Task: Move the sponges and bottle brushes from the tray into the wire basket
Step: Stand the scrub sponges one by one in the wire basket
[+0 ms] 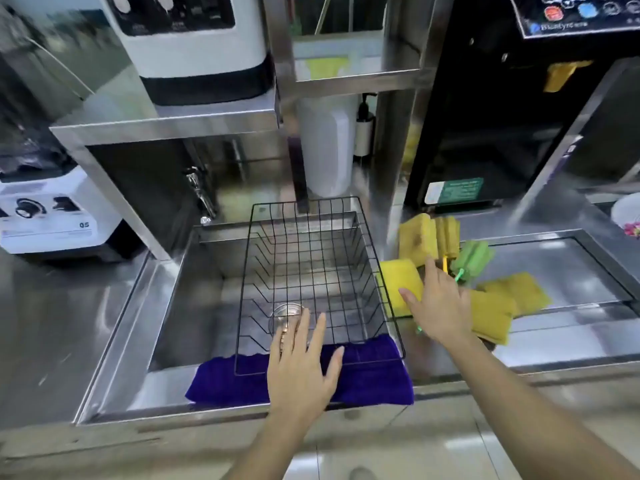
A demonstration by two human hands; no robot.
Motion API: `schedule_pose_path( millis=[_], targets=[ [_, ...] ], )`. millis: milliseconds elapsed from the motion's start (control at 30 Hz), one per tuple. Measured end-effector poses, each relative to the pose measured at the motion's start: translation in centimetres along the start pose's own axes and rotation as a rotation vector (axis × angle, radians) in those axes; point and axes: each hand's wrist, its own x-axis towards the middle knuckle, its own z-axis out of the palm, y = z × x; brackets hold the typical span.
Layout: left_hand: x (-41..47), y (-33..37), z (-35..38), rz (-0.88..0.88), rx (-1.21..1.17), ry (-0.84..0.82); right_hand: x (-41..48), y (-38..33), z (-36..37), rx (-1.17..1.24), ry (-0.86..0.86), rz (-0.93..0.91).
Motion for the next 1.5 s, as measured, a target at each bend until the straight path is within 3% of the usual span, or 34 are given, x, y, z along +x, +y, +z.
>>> schedule_pose_path(
  millis=[233, 367, 567, 667, 833, 900, 967, 1100, 1233, 1367, 1500],
  targets=[
    [-0.5, -0.8, 1.1, 0.122, 0.09, 0.239, 0.9, -0.2, 1.5, 0.275, -0.207, 0.229],
    [-0.4, -1.0, 1.3, 0.137, 0.114, 0.268, 1.6, 0.1, 1.2, 0.309, -0.261, 0.305],
    [-0.3, -0.9, 1.5, 0.138, 0.103, 0.301, 3.5, 0.9, 0.8, 0.661, -0.422, 0.471],
    [-0.3, -0.9, 1.5, 0.139, 0.097, 0.277, 3.8, 0.3, 0.6, 0.687, -0.402, 0.484],
    [-0.4, -1.0, 1.5, 0.149, 0.106, 0.261, 3.9, -2.1, -1.3, 0.796, 0.019, 0.363],
    [-0.3, -1.0, 1.4, 0.146, 0.101, 0.251, 3.4, -4.0, -3.0, 0.814, 0.213, 0.199],
    [-0.3, -0.9, 1.3, 0.149, 0.1, 0.248, 2.5, -6.2, -4.1, 0.728, 0.281, -0.004],
    [-0.3, -0.9, 1.2, 0.142, 0.093, 0.246, 0.8, -9.6, -1.8, 0.237, 0.127, -0.323],
    [-0.5, -1.4, 0.8, 0.132, 0.079, 0.252, -1.2, -11.2, 1.9, 0.038, -0.11, -0.355],
    [-0.8, -2.7, 0.2, 0.119, 0.086, 0.28, -2.6, -11.5, 4.4, -0.024, -0.231, -0.312],
    [-1.0, -3.5, 0.1, 0.119, 0.112, 0.275, -2.2, -11.2, 5.3, 0.115, -0.391, -0.389]
  ],
)
